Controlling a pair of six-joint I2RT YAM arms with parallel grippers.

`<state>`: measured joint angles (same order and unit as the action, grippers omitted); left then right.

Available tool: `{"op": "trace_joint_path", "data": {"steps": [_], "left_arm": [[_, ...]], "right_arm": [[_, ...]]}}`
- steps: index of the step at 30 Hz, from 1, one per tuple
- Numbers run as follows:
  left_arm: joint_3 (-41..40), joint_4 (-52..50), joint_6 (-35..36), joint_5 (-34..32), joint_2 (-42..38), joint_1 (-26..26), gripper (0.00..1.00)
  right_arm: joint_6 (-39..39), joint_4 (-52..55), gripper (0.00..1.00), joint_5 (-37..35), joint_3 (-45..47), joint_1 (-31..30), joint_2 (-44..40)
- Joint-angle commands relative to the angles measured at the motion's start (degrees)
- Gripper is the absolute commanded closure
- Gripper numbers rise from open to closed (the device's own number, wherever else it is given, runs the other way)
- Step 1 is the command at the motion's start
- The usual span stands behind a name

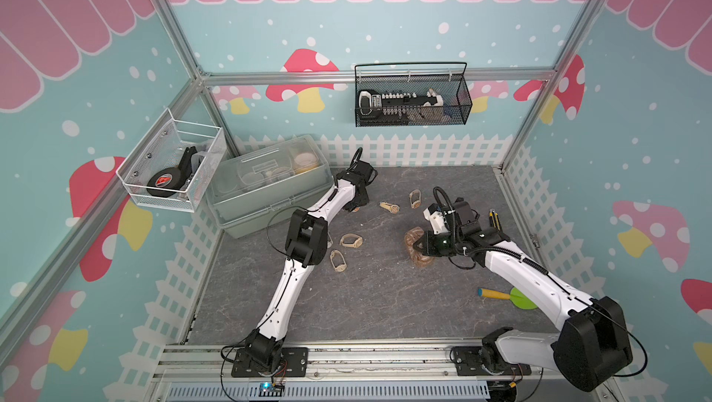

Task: Wipe the watch dial
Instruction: Pick up the watch at the center of the board.

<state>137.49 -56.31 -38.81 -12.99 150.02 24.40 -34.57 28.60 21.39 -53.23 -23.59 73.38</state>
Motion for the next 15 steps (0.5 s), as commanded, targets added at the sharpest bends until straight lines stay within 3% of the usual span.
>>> {"op": "trace_joint_path", "data": {"steps": [1, 9, 12, 15], "left_arm": [[-0.8, -0.6, -0.2, 0.1, 0.9, -0.3, 0.62], [-1.7, -0.6, 0.1, 0.4, 0.7, -0.5, 0.84], [-2.2, -0.6, 0.3, 0.8, 0.6, -0.5, 0.99], [-3.5, -0.6, 0.1, 1.4, 0.1, -0.6, 1.00]], "right_arm": [[0.3, 0.5, 1.00, 0.6, 0.7, 0.5, -1.1], [0.4, 0.5, 1.00, 0.8, 0.5, 0.7, -1.1], [0.4, 0.5, 1.00, 0.9, 0.4, 0.7, -1.0], [0.3, 0.3, 1.00, 0.9, 0.4, 0.7, -0.8]]}}
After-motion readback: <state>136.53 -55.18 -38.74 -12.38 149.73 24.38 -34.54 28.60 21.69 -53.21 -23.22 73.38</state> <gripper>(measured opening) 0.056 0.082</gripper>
